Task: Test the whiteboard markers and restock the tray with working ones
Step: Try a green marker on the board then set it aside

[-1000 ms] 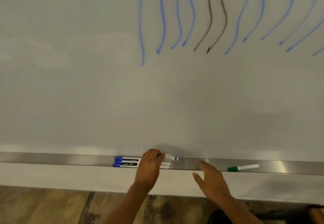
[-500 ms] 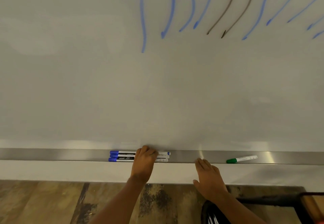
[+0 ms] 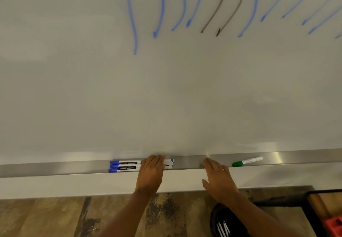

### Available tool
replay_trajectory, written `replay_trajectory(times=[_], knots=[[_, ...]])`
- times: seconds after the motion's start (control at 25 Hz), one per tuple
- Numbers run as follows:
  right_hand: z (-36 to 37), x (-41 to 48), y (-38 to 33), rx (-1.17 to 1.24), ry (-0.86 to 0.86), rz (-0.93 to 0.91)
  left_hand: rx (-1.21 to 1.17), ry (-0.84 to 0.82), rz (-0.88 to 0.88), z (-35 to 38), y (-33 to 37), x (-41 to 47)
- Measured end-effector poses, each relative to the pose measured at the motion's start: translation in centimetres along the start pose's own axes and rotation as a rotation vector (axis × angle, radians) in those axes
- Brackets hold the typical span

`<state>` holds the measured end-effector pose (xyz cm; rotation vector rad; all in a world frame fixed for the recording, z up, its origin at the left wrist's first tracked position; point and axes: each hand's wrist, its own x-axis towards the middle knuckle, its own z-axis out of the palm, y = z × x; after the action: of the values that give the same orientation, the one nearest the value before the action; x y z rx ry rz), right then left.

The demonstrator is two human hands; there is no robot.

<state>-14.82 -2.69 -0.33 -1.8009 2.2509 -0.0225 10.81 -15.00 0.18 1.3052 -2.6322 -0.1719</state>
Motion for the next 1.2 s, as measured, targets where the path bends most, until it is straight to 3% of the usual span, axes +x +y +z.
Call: replay_trajectory(times=[0.16,0.56,1.0,1.2], knots=[[-1.8,0.4,4.5,-0.059,0.095,0.041,-0.023,-0.082,0.068,1.3,3.9,0.0],[-3.5,-0.6,13.7,-0.307,-0.031,0.066,0.079,-0.447,0.068,4.9,11.5,1.0],[-4.9,0.2,14.4,-0.367,0.013,0.018,0.125,-0.516,0.022,4.3,12.4,0.8],[-5.0,-0.1,12.7,-0.22,0.152,-0.042,0.122,-0.509,0.012,2.6,13.5,1.0]])
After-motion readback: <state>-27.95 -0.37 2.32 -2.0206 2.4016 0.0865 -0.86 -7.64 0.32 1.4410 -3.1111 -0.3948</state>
